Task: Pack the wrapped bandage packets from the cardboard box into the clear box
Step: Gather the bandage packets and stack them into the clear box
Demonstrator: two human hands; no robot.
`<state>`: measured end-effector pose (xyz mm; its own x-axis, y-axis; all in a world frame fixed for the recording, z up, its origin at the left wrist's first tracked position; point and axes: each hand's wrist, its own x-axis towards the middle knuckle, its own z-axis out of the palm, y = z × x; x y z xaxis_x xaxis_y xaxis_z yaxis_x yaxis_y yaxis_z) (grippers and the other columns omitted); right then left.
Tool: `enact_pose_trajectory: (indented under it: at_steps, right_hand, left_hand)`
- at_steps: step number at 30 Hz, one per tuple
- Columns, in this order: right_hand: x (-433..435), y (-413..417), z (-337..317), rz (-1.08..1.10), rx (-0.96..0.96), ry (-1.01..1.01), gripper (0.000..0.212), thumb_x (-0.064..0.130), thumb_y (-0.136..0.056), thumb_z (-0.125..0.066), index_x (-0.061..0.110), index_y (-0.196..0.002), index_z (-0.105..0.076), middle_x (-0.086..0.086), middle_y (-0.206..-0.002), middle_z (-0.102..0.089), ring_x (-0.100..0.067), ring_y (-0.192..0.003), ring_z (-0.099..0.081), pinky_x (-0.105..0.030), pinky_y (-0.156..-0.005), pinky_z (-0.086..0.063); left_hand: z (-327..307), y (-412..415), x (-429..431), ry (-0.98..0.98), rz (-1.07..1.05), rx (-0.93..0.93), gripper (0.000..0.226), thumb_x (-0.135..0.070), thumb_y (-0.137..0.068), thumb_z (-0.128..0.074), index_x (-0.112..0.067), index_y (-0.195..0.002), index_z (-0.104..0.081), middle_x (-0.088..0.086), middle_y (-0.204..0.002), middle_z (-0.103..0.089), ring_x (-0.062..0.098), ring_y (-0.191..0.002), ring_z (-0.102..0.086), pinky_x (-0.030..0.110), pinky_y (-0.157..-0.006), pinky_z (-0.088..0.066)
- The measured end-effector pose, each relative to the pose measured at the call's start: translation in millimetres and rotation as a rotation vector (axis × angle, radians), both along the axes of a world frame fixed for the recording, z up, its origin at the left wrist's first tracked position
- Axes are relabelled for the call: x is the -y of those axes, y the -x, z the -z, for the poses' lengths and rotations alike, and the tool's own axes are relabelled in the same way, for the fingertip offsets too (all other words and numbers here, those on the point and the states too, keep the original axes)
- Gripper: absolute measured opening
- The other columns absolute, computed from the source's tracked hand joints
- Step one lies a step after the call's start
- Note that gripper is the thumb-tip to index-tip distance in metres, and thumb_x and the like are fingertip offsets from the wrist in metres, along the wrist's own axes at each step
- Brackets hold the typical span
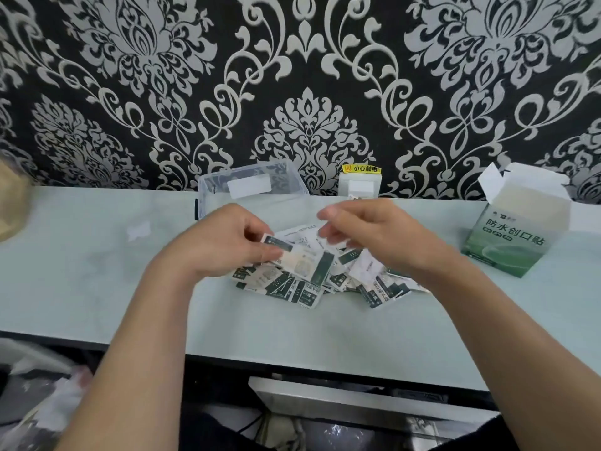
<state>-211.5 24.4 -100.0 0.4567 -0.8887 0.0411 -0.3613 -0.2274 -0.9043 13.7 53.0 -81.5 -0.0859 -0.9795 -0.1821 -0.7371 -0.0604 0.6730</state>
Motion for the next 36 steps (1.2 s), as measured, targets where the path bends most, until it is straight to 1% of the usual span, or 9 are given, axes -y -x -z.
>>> enact_pose_trajectory:
  at_steps: [3, 7, 10, 13, 16, 21, 26, 31, 36]
  right_hand:
    - [-6, -12, 2, -0.17, -0.174, -0.042, 0.018, 0.031, -0.092, -0.063, 0.019, -0.102, -0.072, 0.015, -0.075, -0.072, 0.007, -0.066, -0.063, -0.017, -0.065, -0.049]
    - [6, -17, 10, 0.127, -0.467, 0.168, 0.015, 0.007, -0.094, -0.049, 0.015, -0.089, -0.061, -0.004, -0.082, -0.07, -0.025, -0.071, -0.068, -0.04, -0.062, -0.057]
    - [19, -5, 16, 0.347, -0.553, 0.272, 0.011, 0.006, -0.091, -0.043, 0.014, -0.09, -0.049, -0.01, -0.089, -0.065, -0.032, -0.081, -0.062, -0.041, -0.069, -0.054]
    - [25, -1, 25, 0.311, -0.491, 0.144, 0.017, 0.007, -0.094, -0.039, 0.009, -0.103, -0.053, -0.015, -0.096, -0.066, -0.035, -0.089, -0.062, -0.048, -0.077, -0.054]
    - [28, 0, 34, 0.279, -0.432, 0.036, 0.033, 0.011, -0.098, -0.036, 0.003, -0.127, -0.049, -0.016, -0.103, -0.066, -0.034, -0.095, -0.063, -0.048, -0.085, -0.052]
    - [29, 1, 39, 0.258, -0.434, 0.067, 0.035, 0.013, -0.099, -0.035, 0.005, -0.13, -0.048, -0.018, -0.112, -0.065, -0.036, -0.104, -0.062, -0.045, -0.088, -0.052]
    - [28, 1, 40, 0.197, -0.492, 0.104, 0.011, 0.014, -0.099, -0.037, 0.017, -0.099, -0.048, -0.016, -0.109, -0.065, -0.025, -0.088, -0.056, -0.043, -0.082, -0.052]
    - [22, -3, 41, 0.106, -0.66, 0.254, 0.014, 0.014, -0.098, -0.037, 0.02, -0.086, -0.035, -0.007, -0.082, -0.051, -0.03, -0.077, -0.051, -0.033, -0.064, -0.037]
    - [24, -1, 30, 0.268, -0.166, -0.013, 0.017, 0.012, -0.1, -0.038, 0.014, -0.094, -0.053, -0.006, -0.076, -0.063, -0.019, -0.059, -0.059, -0.028, -0.051, -0.048]
  left_hand:
    - [5, 21, 5, 0.13, 0.041, 0.011, 0.008, -0.024, -0.083, -0.074, -0.021, -0.076, -0.075, -0.009, -0.052, -0.053, 0.006, -0.048, -0.043, 0.025, -0.053, -0.035]
    - [19, 43, 18, 0.338, -0.175, -0.092, 0.003, -0.027, -0.087, -0.07, -0.025, -0.088, -0.072, -0.01, -0.079, -0.067, 0.005, -0.067, -0.057, 0.026, -0.068, -0.048]
    - [32, 58, 23, 0.273, -0.145, 0.192, 0.039, -0.042, -0.088, -0.065, -0.024, -0.123, -0.061, -0.006, -0.117, -0.066, 0.015, -0.103, -0.061, 0.035, -0.094, -0.048]
    - [46, 67, 29, 0.166, -0.079, 0.367, 0.069, -0.049, -0.083, -0.068, -0.021, -0.141, -0.043, 0.004, -0.133, -0.056, 0.027, -0.123, -0.045, 0.038, -0.096, -0.041]
    - [53, 67, 38, 0.18, -0.125, 0.324, 0.074, -0.04, -0.078, -0.077, -0.024, -0.141, -0.041, 0.004, -0.127, -0.057, 0.026, -0.121, -0.046, 0.039, -0.098, -0.041]
    - [50, 62, 38, 0.188, -0.24, 0.165, 0.046, -0.02, -0.083, -0.073, -0.024, -0.127, -0.059, -0.004, -0.096, -0.067, 0.021, -0.099, -0.062, 0.034, -0.09, -0.048]
    - [50, 65, 32, 0.147, -0.135, 0.334, 0.068, -0.055, -0.072, -0.076, -0.02, -0.127, -0.058, 0.004, -0.117, -0.06, 0.025, -0.11, -0.056, 0.034, -0.09, -0.045]
    - [45, 73, 32, 0.053, -0.145, 0.254, 0.057, -0.036, -0.073, -0.082, -0.02, -0.123, -0.059, 0.001, -0.119, -0.064, 0.023, -0.106, -0.061, 0.033, -0.089, -0.049]
    - [16, 46, 18, 0.092, -0.191, -0.063, 0.009, -0.019, -0.086, -0.071, -0.025, -0.091, -0.067, -0.006, -0.086, -0.071, 0.011, -0.077, -0.066, 0.028, -0.069, -0.051]
